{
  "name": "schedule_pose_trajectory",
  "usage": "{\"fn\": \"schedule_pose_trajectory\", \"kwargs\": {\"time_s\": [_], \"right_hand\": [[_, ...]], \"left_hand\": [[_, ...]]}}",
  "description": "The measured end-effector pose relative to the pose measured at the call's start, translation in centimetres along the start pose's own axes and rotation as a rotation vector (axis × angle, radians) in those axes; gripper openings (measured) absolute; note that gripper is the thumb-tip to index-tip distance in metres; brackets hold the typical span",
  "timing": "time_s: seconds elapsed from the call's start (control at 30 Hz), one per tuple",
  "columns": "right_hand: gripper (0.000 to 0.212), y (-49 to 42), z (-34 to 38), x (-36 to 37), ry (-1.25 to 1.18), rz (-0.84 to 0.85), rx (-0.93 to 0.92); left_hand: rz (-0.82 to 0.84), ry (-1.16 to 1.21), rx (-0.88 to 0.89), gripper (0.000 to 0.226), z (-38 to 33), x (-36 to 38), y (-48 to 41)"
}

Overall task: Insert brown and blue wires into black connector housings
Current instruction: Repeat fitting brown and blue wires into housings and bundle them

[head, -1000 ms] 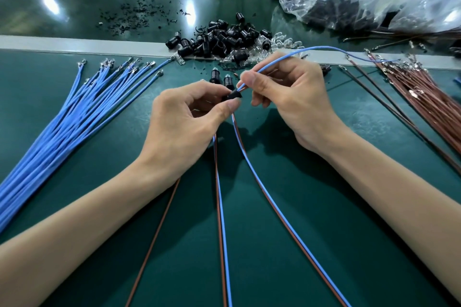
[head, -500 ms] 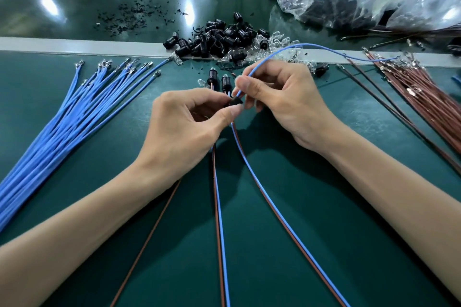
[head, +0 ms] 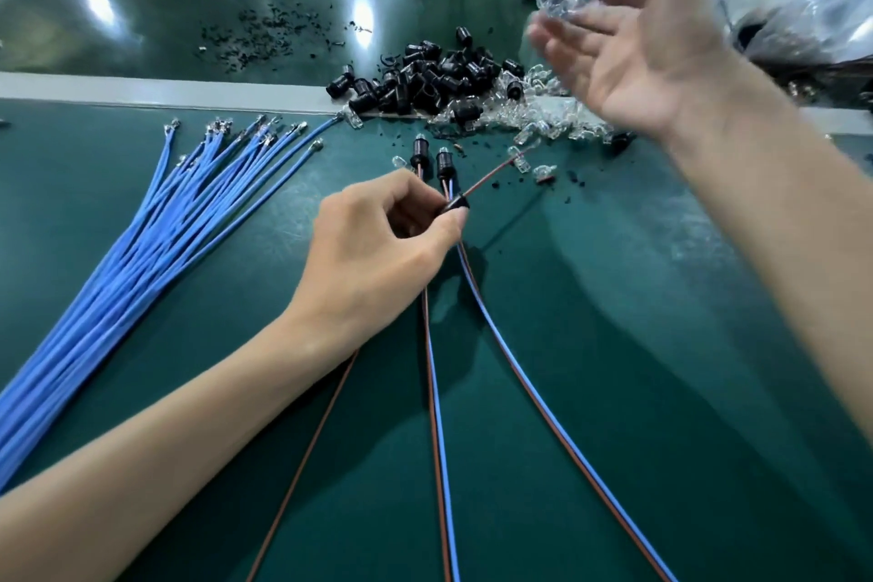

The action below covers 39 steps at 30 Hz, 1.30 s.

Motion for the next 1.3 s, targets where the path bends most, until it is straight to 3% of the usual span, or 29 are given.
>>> {"fn": "schedule_pose_trajectory", "kwargs": {"time_s": [0.1,0.17,0.23,0.33,0.5,0.57,0.7,0.9,1.13,1.2,1.3], "right_hand": [[0.024,1.6,-1.4,10.4,0.794,0.472,-0.274],[0.025,3.2,-4.1,16.8,1.150,0.772,-0.438],[0.034,4.4,-8.1,20.2,1.400,0.993,-0.450],[0.033,4.7,-12.7,21.6,1.480,1.100,-0.407],[0.020,5.4,-13.5,21.3,1.439,1.126,-0.480],[0.011,5.4,-12.9,21.1,1.472,1.097,-0.521],[0.028,5.0,-8.1,17.9,1.490,0.887,-0.681],[0.007,4.8,-0.2,6.3,1.523,0.504,-0.909],[0.010,4.3,5.2,-9.5,1.288,-0.158,-0.751],[0.008,4.2,5.7,-10.3,1.198,-0.201,-0.740],[0.011,4.2,3.9,-6.7,1.044,-0.003,-0.714]], "left_hand": [[0.026,-0.028,-0.010,0.013,0.4,0.4,-0.1],[0.012,-0.045,-0.013,0.012,0.4,0.4,-0.1],[0.005,-0.076,0.013,0.015,0.2,0.2,0.0],[0.003,-0.087,0.062,0.016,-0.4,0.0,0.0],[0.019,-0.116,0.101,0.018,-1.0,0.2,0.2],[0.036,-0.139,0.112,0.019,-1.2,0.4,0.4],[-0.010,-0.235,0.224,0.019,-2.4,0.3,1.1],[-0.172,-0.400,0.443,0.020,-4.2,-0.5,2.5],[-0.094,-0.465,0.235,0.018,-1.9,0.2,1.3],[-0.077,-0.423,0.285,0.020,-2.4,0.5,1.5],[-0.049,-0.342,0.327,0.023,-3.1,0.4,1.7]]}}
Point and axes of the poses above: each hand's wrist, its own y-axis away from the middle knuckle, its own x-axis out of the palm, z = x × y, the point moved 10 cm from there along -y, towards the middle knuckle, and after that the axes turned 8 degrees about -x, right-handed, at the moved point
